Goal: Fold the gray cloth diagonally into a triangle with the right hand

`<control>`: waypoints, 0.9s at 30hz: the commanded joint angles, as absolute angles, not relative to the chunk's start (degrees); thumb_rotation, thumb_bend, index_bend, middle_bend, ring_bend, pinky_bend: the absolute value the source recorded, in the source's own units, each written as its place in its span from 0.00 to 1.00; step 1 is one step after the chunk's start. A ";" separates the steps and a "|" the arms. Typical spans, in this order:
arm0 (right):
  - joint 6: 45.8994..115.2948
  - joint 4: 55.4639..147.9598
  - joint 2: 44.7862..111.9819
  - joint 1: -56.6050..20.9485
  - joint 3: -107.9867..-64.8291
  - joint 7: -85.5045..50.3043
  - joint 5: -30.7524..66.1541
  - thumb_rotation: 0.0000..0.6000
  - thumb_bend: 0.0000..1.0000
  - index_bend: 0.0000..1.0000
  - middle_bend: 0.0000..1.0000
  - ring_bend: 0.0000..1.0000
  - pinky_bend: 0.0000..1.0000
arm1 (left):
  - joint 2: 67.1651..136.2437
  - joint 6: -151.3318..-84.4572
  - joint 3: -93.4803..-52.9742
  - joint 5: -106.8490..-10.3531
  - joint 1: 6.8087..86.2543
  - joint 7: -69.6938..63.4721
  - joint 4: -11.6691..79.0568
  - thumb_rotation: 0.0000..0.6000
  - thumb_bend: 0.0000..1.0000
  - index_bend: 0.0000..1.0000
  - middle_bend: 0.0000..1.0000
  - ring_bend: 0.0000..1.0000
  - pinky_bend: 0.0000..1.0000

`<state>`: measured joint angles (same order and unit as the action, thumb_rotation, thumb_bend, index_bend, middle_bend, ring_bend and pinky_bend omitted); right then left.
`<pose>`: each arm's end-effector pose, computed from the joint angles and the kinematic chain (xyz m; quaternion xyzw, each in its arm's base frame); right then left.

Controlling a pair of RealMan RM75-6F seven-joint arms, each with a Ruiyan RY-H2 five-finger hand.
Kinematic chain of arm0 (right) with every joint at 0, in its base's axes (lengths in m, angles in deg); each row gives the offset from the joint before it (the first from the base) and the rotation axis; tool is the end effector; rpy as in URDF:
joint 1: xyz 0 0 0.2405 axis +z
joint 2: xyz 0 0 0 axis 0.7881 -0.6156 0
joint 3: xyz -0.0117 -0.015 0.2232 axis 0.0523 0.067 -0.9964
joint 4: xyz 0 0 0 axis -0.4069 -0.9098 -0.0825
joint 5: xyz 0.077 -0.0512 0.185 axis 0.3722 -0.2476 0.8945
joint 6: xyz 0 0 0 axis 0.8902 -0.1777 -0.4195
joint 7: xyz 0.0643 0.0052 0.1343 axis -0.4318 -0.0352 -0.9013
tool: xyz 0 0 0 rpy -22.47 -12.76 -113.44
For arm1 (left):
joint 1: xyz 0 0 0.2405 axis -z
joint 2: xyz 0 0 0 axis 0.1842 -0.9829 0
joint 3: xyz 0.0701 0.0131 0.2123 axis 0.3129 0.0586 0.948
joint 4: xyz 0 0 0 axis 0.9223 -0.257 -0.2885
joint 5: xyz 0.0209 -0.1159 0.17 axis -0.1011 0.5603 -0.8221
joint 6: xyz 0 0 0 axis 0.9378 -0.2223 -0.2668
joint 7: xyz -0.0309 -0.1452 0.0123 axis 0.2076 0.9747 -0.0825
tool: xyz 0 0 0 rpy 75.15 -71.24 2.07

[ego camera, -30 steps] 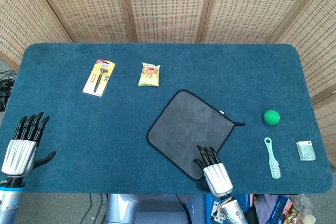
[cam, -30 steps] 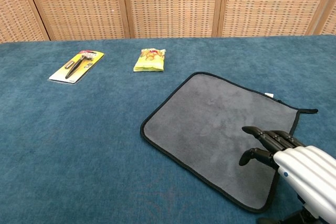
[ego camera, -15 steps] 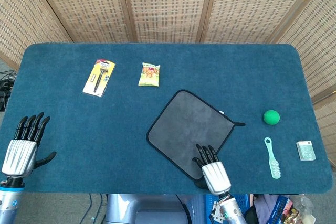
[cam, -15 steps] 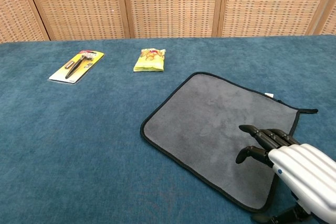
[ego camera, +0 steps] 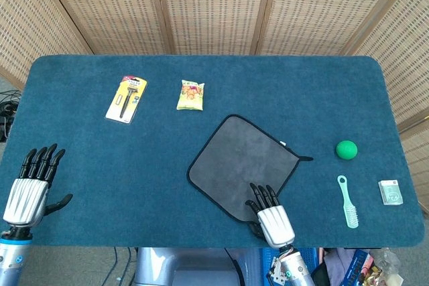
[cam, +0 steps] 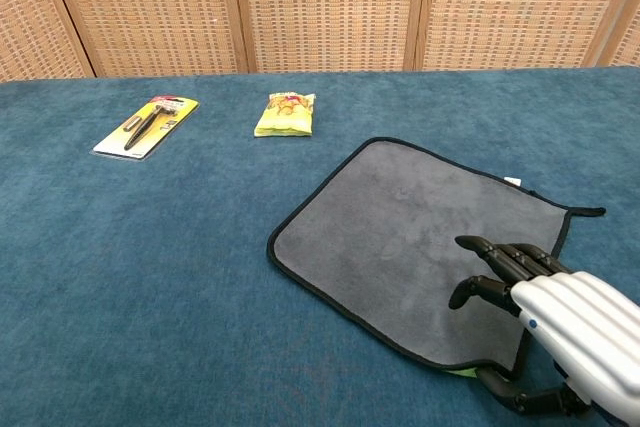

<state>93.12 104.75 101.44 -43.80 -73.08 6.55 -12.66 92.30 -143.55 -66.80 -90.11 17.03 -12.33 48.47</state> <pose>-0.1686 -0.1574 -0.0701 0.6988 -0.3890 0.4035 0.4446 -0.2552 0.1848 0.1097 -0.6311 -0.3079 -0.4121 0.5806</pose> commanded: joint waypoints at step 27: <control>93.01 106.06 100.56 -43.40 -72.72 6.50 -11.74 1.00 0.45 0.58 0.10 0.00 0.00 | 92.05 -143.79 -66.68 -90.57 17.08 -11.15 48.49 1.00 0.16 0.00 0.00 0.00 0.00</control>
<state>92.99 106.09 100.53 -43.44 -72.68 6.54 -11.72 92.05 -143.79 -66.68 -90.57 17.07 -11.15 48.49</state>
